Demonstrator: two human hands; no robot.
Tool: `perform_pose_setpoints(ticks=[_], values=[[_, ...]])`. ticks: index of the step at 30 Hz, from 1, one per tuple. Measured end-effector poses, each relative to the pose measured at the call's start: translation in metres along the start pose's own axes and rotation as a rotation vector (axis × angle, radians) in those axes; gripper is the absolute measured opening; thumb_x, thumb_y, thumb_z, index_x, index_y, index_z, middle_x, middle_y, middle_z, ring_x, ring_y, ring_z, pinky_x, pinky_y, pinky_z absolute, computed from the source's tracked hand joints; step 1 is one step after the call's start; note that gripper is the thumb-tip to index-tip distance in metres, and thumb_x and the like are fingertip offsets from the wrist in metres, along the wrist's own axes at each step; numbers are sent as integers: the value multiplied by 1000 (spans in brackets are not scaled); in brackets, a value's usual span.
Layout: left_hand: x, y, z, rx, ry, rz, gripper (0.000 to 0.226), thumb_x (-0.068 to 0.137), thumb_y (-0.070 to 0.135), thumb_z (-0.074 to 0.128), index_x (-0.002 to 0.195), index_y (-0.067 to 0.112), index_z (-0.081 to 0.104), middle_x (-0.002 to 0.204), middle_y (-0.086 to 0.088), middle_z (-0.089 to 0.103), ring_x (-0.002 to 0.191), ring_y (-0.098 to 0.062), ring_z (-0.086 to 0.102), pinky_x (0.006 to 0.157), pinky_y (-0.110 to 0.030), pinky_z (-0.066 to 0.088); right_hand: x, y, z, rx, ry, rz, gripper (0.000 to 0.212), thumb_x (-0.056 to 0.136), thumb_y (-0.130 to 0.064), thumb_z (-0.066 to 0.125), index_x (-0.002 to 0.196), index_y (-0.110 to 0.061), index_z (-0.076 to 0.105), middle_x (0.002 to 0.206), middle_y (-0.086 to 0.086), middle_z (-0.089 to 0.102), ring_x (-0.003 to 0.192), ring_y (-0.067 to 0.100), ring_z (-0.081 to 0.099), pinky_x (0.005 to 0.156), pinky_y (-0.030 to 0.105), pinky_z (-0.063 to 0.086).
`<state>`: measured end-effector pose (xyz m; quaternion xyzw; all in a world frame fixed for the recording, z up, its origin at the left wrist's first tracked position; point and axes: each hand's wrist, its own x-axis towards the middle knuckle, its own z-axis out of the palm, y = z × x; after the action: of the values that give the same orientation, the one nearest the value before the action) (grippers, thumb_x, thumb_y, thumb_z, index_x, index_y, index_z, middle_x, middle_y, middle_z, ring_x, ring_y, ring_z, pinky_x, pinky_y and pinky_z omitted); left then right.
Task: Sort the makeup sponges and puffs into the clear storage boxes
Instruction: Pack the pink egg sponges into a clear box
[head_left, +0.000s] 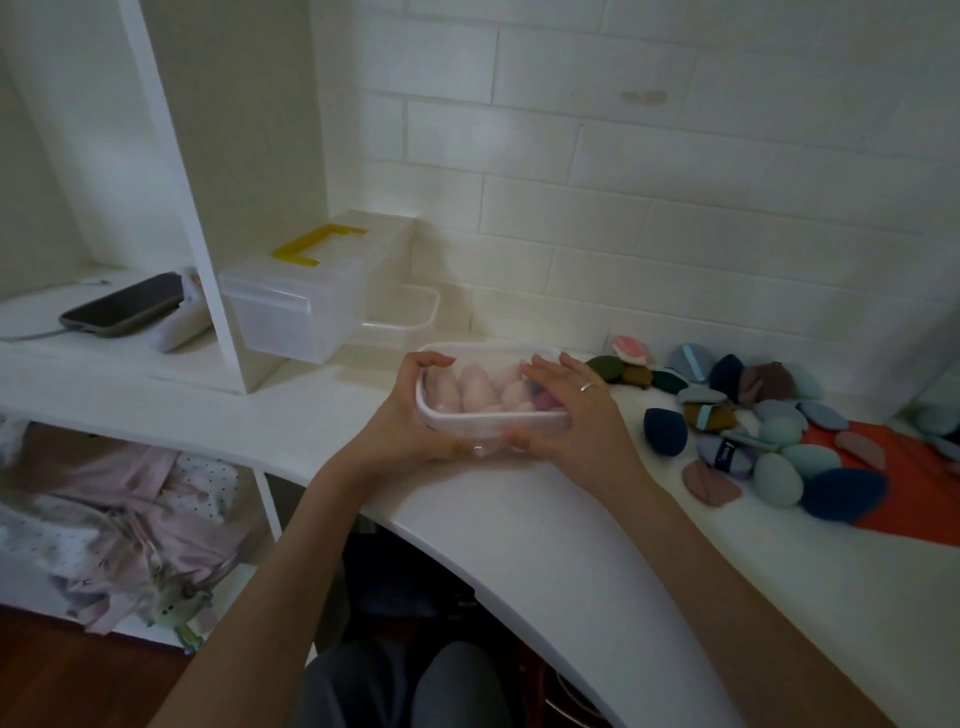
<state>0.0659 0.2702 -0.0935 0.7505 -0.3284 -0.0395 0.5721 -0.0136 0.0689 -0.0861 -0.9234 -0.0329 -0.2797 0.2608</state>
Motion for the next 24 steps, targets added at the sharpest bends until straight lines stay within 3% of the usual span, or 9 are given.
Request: perform_pose_setpoints(ticks=[2,7,10,13,17,20,24], values=[[0,0,0,6,22,-26,102,33,45,81,122,27,36,113,18,46,92,17,50,82,-13,44,-2,3,4,-62,61,-60,73,64,-45,75,125,-9,60,130,6,60,127,31,45,107,36,31],[-2,1,-1,-24,7,-39,98,35,45,82,120,29,36,115,19,46,96,16,49,76,-1,39,-3,3,5,-108,82,-96,70,67,-41,74,126,-7,59,130,7,59,125,33,47,106,35,30],[-2,2,-1,-25,2,-36,101,33,46,82,121,28,36,116,19,44,99,17,46,78,0,37,-3,7,2,-52,37,-126,75,67,-49,72,131,-15,55,137,5,53,129,30,43,109,40,31],[0,1,-1,-30,-2,-6,109,32,44,82,128,23,34,120,16,41,103,18,43,81,0,36,-5,13,-2,-105,-26,-190,75,70,-56,66,137,-32,42,149,-1,34,135,22,33,111,38,27],[1,0,-3,-23,-43,2,130,35,44,82,144,23,15,134,10,31,119,6,37,94,-1,32,-7,15,3,-256,52,-373,53,81,-50,58,128,-26,51,137,4,53,127,29,47,107,57,33],[-1,2,-3,-120,-35,-57,110,48,50,75,142,34,19,140,7,29,128,2,34,102,-16,33,-6,12,3,-228,27,-323,51,85,-53,53,128,-24,58,135,0,56,126,28,49,106,56,33],[-3,0,1,-210,-2,-96,69,71,39,65,132,40,33,126,13,41,97,27,45,80,-3,40,-7,11,6,-176,44,-281,48,98,-48,31,129,-24,58,135,-2,57,126,27,49,108,52,32]])
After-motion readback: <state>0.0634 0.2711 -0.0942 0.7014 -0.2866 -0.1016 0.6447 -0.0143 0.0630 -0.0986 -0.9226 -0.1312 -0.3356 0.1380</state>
